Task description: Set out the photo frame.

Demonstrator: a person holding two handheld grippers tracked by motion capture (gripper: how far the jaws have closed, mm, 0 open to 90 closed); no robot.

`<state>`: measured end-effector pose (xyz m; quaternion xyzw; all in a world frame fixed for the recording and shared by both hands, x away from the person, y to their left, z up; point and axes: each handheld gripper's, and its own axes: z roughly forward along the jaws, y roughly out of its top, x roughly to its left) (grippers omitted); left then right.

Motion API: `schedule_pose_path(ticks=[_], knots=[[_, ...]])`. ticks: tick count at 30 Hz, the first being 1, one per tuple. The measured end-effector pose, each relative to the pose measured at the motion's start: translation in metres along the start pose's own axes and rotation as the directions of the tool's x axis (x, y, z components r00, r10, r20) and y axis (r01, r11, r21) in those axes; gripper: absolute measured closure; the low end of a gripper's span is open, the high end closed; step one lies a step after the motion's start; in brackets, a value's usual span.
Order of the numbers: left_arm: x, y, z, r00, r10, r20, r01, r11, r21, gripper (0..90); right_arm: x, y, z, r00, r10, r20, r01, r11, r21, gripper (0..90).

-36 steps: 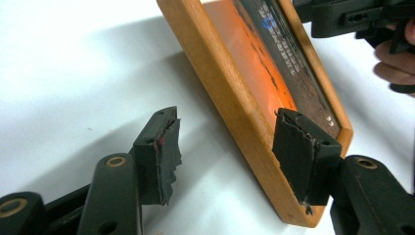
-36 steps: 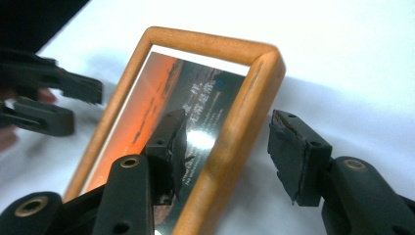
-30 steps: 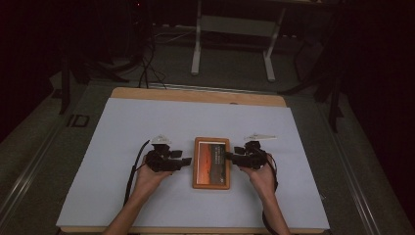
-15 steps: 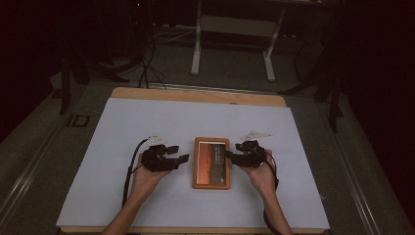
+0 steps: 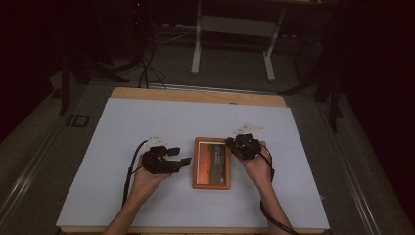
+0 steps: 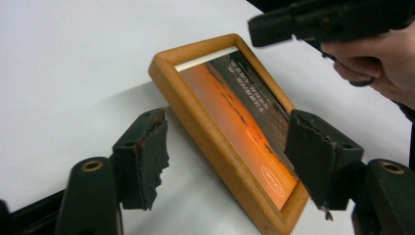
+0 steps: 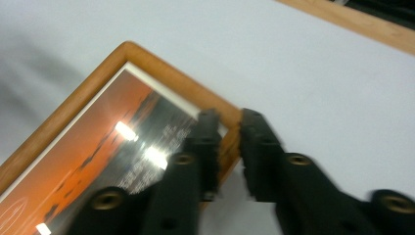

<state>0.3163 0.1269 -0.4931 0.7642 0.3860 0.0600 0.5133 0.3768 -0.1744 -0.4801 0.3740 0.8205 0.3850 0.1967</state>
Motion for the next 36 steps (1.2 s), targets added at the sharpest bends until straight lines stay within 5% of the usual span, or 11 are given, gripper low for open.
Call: schedule_pose_path(ticks=[5, 13, 36], knots=[[-0.002, 0.001, 0.002, 0.9997, -0.008, 0.022, 0.008, 1.0, 0.003, 26.2, 0.005, 0.007, 0.008, 0.998, -0.062, 0.01, 0.062, 0.998, 0.007, 89.9], [-0.003, 0.001, 0.003, 0.9988, -0.019, 0.045, 0.019, 0.9998, 0.002, 22.5, 0.008, 0.007, 0.018, 0.9962, -0.087, 0.003, 0.087, 0.996, 0.022, 89.9], [-0.005, 0.001, -0.002, 1.0, 0.008, 0.001, -0.008, 0.9999, -0.008, 33.1, -0.005, -0.002, 0.021, 0.9991, -0.042, 0.01, 0.041, 0.999, 0.035, 89.9]])
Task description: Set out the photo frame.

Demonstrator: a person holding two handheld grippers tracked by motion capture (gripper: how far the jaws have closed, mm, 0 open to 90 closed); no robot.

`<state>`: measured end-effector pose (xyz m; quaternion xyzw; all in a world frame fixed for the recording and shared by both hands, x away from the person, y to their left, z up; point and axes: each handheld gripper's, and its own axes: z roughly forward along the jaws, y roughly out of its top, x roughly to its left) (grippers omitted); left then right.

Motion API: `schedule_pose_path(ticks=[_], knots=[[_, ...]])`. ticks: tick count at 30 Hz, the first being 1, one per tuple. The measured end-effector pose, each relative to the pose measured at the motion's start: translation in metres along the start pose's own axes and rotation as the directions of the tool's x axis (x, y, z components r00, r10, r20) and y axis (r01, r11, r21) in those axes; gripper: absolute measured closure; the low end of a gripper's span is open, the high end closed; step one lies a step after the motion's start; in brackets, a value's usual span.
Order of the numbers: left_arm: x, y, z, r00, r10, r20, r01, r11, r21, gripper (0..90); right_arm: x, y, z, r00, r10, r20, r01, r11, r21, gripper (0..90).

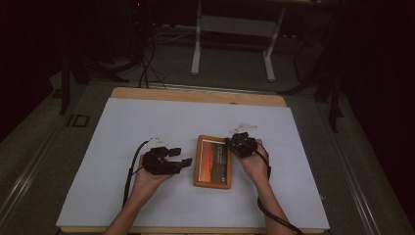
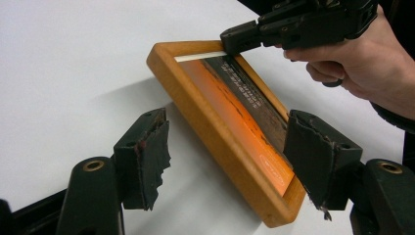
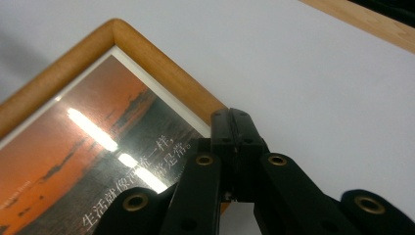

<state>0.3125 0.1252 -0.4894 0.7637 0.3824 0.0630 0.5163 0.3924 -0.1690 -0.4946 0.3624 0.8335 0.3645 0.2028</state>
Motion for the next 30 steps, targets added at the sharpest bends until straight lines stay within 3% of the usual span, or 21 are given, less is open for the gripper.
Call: schedule_pose_path(ticks=[7, 14, 30], knots=[[-0.001, 0.0, 0.001, 1.0, -0.008, -0.004, 0.009, 0.9999, 0.01, 34.9, -0.006, -0.005, 0.002, 0.9999, 0.01, 0.008, -0.01, 1.0, 0.017, 89.9], [-0.003, 0.001, 0.002, 0.9998, -0.017, -0.004, 0.017, 0.9996, 0.022, 35.1, -0.014, -0.013, 0.007, 0.9986, 0.049, 0.018, -0.05, 0.998, 0.041, 89.9], [-0.011, 0.002, 0.004, 1.0, -0.001, -0.003, 0.001, 0.9995, 0.031, 33.6, -0.019, -0.017, 0.011, 0.9971, 0.076, 0.004, -0.077, 0.996, 0.055, 89.9]])
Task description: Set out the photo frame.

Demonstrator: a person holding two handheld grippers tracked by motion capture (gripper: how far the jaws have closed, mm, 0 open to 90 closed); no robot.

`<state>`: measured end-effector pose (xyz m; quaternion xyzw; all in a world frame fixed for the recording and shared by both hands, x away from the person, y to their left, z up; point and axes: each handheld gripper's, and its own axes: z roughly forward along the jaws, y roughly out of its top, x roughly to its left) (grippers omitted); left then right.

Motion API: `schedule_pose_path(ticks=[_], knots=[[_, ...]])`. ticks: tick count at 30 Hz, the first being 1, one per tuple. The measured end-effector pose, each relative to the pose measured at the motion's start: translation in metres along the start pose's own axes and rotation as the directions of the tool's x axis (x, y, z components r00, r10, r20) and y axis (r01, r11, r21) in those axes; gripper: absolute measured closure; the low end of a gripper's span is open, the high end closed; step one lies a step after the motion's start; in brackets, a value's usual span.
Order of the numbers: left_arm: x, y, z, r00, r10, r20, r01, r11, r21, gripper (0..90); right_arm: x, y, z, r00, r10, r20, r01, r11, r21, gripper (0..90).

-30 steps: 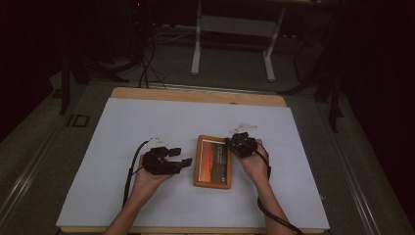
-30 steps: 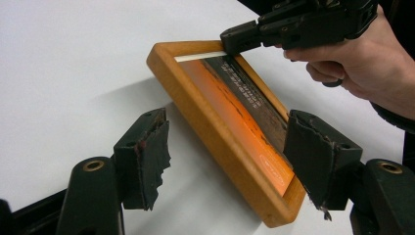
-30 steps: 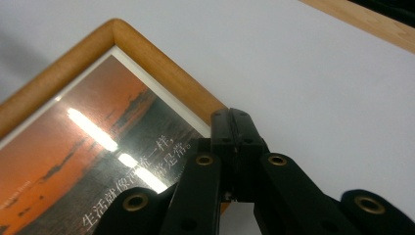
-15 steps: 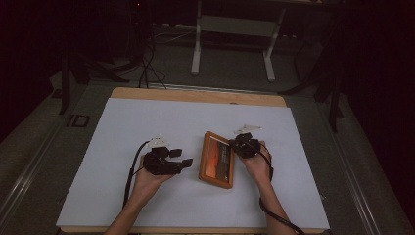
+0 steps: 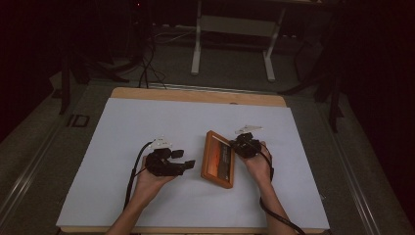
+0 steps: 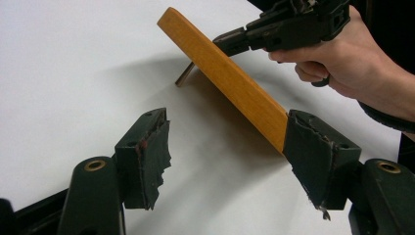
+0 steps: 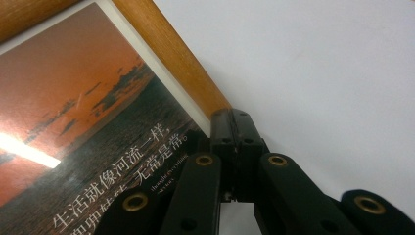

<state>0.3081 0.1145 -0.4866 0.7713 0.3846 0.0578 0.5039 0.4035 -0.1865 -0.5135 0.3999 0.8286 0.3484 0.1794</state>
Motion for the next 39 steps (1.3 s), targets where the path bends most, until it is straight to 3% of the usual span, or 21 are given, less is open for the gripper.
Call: schedule_pose_path(ticks=[12, 24, 27, 30, 34, 35, 36, 38, 39], knots=[[-0.013, -0.002, 0.009, 0.9998, 0.001, 0.018, -0.001, 0.9996, 0.027, 31.3, 0.0, -0.001, 0.0, 1.0, 0.005, -0.007, -0.005, 1.0, -0.005, 89.8], [-0.034, -0.01, 0.035, 0.9989, -0.006, 0.046, 0.002, 0.9964, 0.085, 23.5, 0.0, -0.002, 0.0, 0.9999, 0.006, -0.009, -0.006, 1.0, -0.011, 89.8], [-0.037, -0.011, 0.042, 0.9975, -0.045, 0.054, 0.04, 0.9951, 0.091, 22.4, 0.0, -0.002, 0.0, 1.0, 0.003, -0.006, -0.003, 1.0, -0.01, 89.7], [-0.038, -0.011, 0.046, 0.9966, -0.057, 0.059, 0.052, 0.9945, 0.092, 22.9, 0.0, -0.001, 0.0, 1.0, 0.003, -0.007, -0.003, 1.0, -0.008, 89.7], [-0.041, -0.009, 0.053, 0.994, -0.082, 0.072, 0.074, 0.9918, 0.105, 33.5, 0.0, -0.002, 0.0, 1.0, 0.005, -0.003, -0.005, 1.0, -0.012, 89.8], [-0.041, -0.009, 0.058, 0.9887, -0.112, 0.1, 0.099, 0.9876, 0.122, 36.2, 0.0, -0.002, 0.0, 1.0, 0.005, -0.003, -0.005, 1.0, -0.01, 89.7], [-0.041, -0.009, 0.058, 0.9887, -0.112, 0.1, 0.099, 0.9876, 0.122, 37.2, 0.0, -0.002, 0.0, 1.0, 0.005, -0.003, -0.005, 1.0, -0.01, 89.7], [-0.04, -0.011, 0.063, 0.9828, -0.144, 0.115, 0.128, 0.9824, 0.136, 40.2, 0.0, -0.002, 0.0, 1.0, 0.004, -0.003, -0.005, 1.0, -0.011, 89.7], [-0.038, -0.012, 0.065, 0.9766, -0.178, 0.12, 0.162, 0.978, 0.132, 43.0, 0.0, -0.002, 0.0, 1.0, 0.005, -0.004, -0.005, 1.0, -0.014, 89.8]])
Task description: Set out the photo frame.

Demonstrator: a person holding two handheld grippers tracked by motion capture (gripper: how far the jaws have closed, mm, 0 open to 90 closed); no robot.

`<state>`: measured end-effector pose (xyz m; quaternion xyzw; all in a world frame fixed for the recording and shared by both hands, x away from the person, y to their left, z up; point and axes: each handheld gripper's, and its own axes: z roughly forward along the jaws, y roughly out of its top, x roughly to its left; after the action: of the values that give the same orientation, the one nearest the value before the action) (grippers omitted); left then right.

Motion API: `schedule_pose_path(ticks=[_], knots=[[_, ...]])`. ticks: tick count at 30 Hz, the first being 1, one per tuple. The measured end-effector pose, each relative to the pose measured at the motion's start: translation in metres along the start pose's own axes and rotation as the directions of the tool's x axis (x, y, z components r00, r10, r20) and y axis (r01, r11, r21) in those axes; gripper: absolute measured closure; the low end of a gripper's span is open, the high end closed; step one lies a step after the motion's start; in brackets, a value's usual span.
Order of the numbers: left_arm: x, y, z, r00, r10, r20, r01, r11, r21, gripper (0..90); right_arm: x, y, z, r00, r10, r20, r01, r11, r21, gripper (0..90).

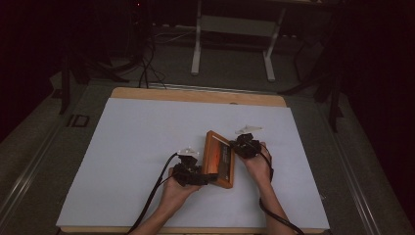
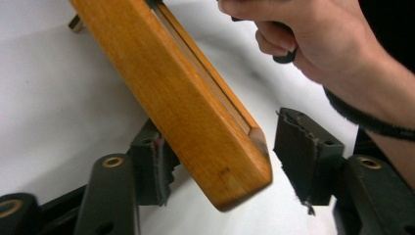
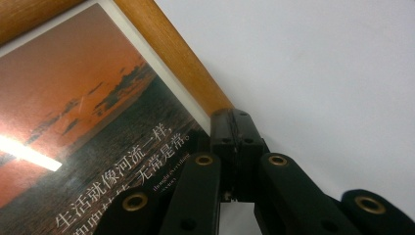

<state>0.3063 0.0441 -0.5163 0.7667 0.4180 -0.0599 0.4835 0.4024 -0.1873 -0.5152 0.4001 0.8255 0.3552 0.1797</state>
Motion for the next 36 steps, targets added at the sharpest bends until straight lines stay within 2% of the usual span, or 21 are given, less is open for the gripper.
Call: schedule_pose_path(ticks=[5, 9, 17, 18, 21, 22, 23, 24, 25, 26, 27, 28, 29, 30, 31, 32, 33, 34, 35, 36], knots=[[0.001, 0.001, 0.004, 0.9994, -0.034, -0.01, 0.034, 0.9994, -0.007, 46.5, 0.0, -0.001, 0.0, 1.0, 0.005, 0.0, -0.005, 1.0, -0.005, 89.8], [0.004, 0.003, 0.006, 0.9978, -0.066, 0.005, 0.066, 0.9978, -0.004, 48.9, 0.0, -0.001, 0.0, 1.0, 0.007, 0.003, -0.006, 1.0, -0.012, 89.8], [0.002, 0.005, 0.006, 0.9968, -0.079, -0.014, 0.079, 0.9968, 0.013, 51.1, 0.001, -0.001, 0.0, 0.9999, -0.004, 0.011, 0.004, 1.0, -0.007, 88.6], [0.002, 0.005, 0.005, 0.9967, -0.08, -0.013, 0.08, 0.9967, 0.014, 51.3, 0.002, 0.0, 0.0, 0.9997, -0.011, 0.02, 0.011, 1.0, -0.004, 84.4], [0.002, 0.005, 0.005, 0.9959, -0.089, -0.013, 0.089, 0.9959, 0.016, 51.7, 0.0, 0.0, -0.001, 0.9997, -0.01, 0.02, 0.01, 1.0, -0.001, 80.5], [0.002, 0.005, 0.005, 0.9954, -0.095, -0.015, 0.095, 0.9954, 0.015, 51.9, -0.001, 0.0, -0.002, 0.9998, -0.011, 0.019, 0.011, 1.0, -0.003, 75.1], [0.002, 0.005, 0.005, 0.9954, -0.095, -0.015, 0.095, 0.9954, 0.015, 52.1, -0.001, 0.0, -0.002, 0.9998, -0.011, 0.019, 0.011, 1.0, -0.003, 75.1], [0.002, 0.006, 0.005, 0.9947, -0.102, -0.011, 0.102, 0.9946, 0.015, 52.4, -0.003, -0.002, -0.004, 1.0, -0.002, 0.004, 0.002, 1.0, -0.016, 68.2], [0.002, 0.006, 0.005, 0.9947, -0.102, -0.011, 0.102, 0.9946, 0.015, 52.8, -0.003, -0.002, -0.004, 1.0, -0.002, 0.004, 0.002, 1.0, -0.016, 68.2], [0.003, 0.006, 0.005, 0.9934, -0.114, -0.008, 0.114, 0.9933, 0.015, 53.3, -0.004, -0.003, -0.007, 0.9999, 0.008, -0.01, -0.008, 1.0, -0.025, 62.7], [0.003, 0.006, 0.005, 0.9934, -0.114, -0.008, 0.114, 0.9933, 0.015, 53.7, -0.004, -0.003, -0.007, 0.9999, 0.008, -0.01, -0.008, 1.0, -0.025, 62.7], [0.004, 0.007, 0.005, 0.9926, -0.121, -0.007, 0.121, 0.9925, 0.014, 54.1, -0.005, -0.003, -0.01, 0.9998, 0.002, -0.02, -0.002, 1.0, -0.02, 56.4], [0.004, 0.007, 0.005, 0.9926, -0.121, -0.007, 0.121, 0.9925, 0.014, 54.7, -0.005, -0.003, -0.01, 0.9998, 0.002, -0.02, -0.002, 1.0, -0.02, 56.4], [0.004, 0.007, 0.006, 0.9908, -0.135, -0.007, 0.135, 0.9908, 0.007, 55.2, -0.006, -0.003, -0.012, 0.9992, -0.002, -0.04, 0.001, 1.0, -0.016, 49.9], [0.004, 0.007, 0.006, 0.9908, -0.135, -0.007, 0.135, 0.9908, 0.007, 55.7, -0.006, -0.003, -0.012, 0.9992, -0.002, -0.04, 0.001, 1.0, -0.016, 49.9], [0.003, 0.009, 0.006, 0.9905, -0.137, -0.008, 0.137, 0.9905, 0.005, 56.1, -0.007, -0.003, -0.015, 0.9975, 0.003, -0.07, -0.005, 1.0, -0.021, 41.6], [0.003, 0.009, 0.006, 0.9905, -0.137, -0.008, 0.137, 0.9905, 0.005, 56.5, -0.007, -0.003, -0.015, 0.9975, 0.003, -0.07, -0.005, 1.0, -0.021, 41.6], [0.003, 0.01, 0.006, 0.9905, -0.137, -0.009, 0.137, 0.9905, 0.005, 57.0, -0.007, -0.003, -0.017, 0.9962, 0.015, -0.085, -0.017, 1.0, -0.025, 35.5], [0.003, 0.01, 0.006, 0.9905, -0.137, -0.009, 0.137, 0.9905, 0.005, 57.7, -0.007, -0.003, -0.017, 0.9962, 0.015, -0.085, -0.017, 1.0, -0.025, 35.5], [0.003, 0.011, 0.006, 0.9904, -0.138, -0.01, 0.138, 0.9904, 0.005, 57.7, -0.008, -0.003, -0.018, 0.9952, 0.024, -0.095, -0.027, 0.999, -0.032, 31.9]])
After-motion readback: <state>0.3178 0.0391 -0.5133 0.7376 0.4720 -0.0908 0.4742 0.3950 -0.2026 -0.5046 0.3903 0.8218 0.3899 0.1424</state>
